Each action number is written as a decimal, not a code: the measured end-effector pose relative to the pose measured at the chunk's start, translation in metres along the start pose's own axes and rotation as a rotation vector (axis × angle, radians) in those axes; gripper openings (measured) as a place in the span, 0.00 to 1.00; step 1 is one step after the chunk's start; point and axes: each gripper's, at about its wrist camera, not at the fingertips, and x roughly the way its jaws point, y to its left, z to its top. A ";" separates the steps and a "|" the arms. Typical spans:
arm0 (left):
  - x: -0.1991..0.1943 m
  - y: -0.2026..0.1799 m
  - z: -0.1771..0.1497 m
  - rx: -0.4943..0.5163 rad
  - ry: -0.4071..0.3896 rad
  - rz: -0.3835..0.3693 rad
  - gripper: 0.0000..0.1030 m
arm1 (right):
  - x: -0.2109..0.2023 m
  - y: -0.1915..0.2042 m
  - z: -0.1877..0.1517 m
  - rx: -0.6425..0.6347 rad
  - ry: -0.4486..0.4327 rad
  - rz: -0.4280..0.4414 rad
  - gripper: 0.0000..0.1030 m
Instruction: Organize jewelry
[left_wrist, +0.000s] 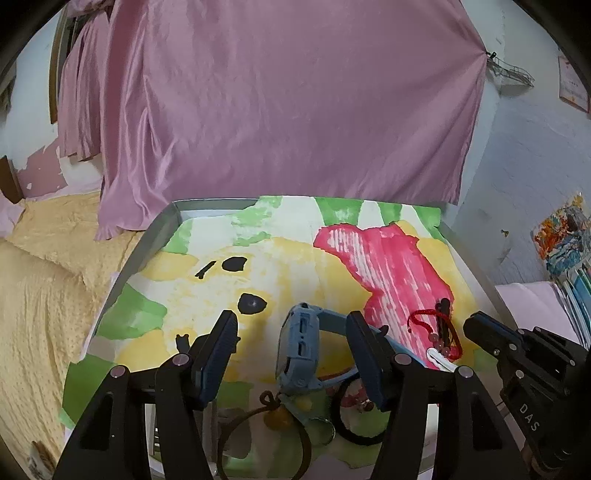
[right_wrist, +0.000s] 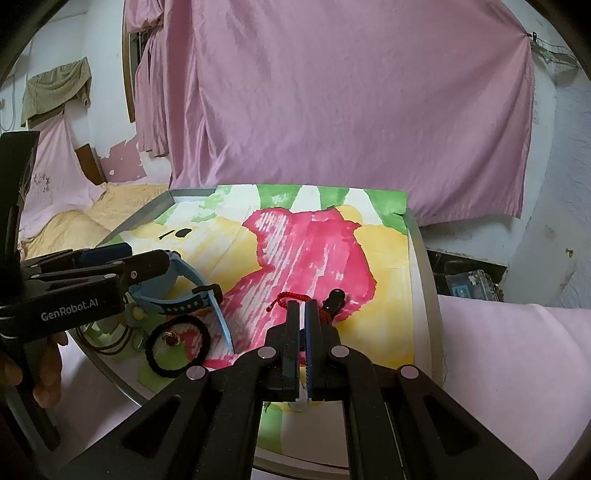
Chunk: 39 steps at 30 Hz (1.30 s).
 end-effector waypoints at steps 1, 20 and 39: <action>0.000 0.000 0.000 -0.001 -0.001 0.002 0.57 | 0.000 0.000 0.000 0.001 -0.001 0.000 0.03; -0.028 0.013 -0.005 -0.040 -0.159 0.028 0.95 | -0.016 -0.013 -0.002 0.092 -0.117 0.028 0.68; -0.093 0.027 -0.033 -0.071 -0.387 0.009 0.99 | -0.067 -0.007 -0.009 0.130 -0.307 0.080 0.97</action>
